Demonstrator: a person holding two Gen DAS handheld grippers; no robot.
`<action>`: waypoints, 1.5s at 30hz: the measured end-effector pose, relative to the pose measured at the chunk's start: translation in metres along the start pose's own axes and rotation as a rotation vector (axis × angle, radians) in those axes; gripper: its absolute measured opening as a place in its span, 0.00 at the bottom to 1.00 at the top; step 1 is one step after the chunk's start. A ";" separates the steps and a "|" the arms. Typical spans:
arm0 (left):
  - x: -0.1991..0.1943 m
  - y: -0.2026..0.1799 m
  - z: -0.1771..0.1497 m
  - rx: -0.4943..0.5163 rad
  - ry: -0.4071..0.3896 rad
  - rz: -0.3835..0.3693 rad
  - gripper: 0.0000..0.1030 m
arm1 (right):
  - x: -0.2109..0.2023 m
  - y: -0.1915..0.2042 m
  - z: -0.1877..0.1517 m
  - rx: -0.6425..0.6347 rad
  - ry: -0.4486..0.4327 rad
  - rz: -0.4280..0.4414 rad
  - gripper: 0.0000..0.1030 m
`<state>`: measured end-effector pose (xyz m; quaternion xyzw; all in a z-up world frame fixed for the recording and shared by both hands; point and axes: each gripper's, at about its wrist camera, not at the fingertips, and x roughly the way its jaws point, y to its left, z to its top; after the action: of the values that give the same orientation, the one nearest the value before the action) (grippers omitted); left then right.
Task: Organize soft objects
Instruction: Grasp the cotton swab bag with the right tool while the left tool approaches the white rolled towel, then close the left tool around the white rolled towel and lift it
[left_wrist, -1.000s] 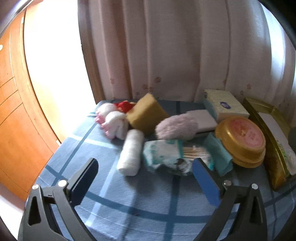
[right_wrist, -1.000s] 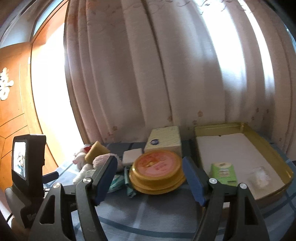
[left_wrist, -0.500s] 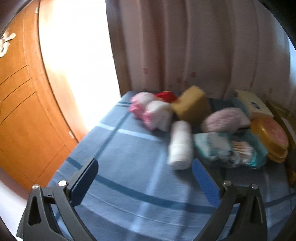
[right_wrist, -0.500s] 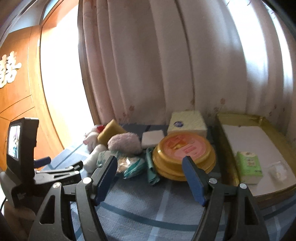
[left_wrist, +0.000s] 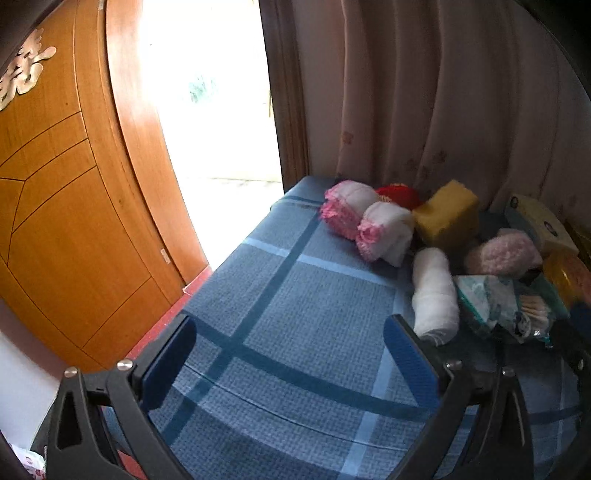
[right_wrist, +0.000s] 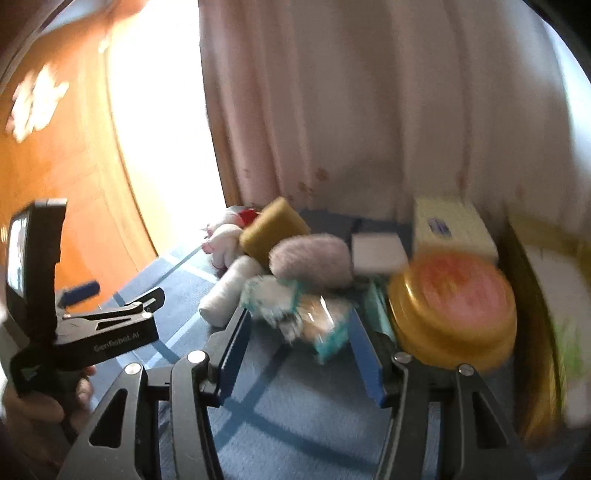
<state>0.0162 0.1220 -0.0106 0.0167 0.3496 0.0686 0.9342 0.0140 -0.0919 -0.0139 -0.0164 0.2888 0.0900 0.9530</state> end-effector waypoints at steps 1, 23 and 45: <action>0.002 0.000 0.000 0.003 0.007 0.001 1.00 | 0.006 0.009 0.007 -0.075 0.000 -0.011 0.56; 0.047 0.021 0.009 -0.099 0.212 -0.066 1.00 | 0.082 0.040 0.013 -0.463 0.266 -0.005 0.56; 0.049 0.020 0.010 -0.152 0.248 -0.108 1.00 | 0.010 0.008 0.026 -0.120 0.117 0.184 0.29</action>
<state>0.0568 0.1485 -0.0332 -0.0815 0.4566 0.0461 0.8847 0.0352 -0.0805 0.0027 -0.0520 0.3382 0.1932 0.9196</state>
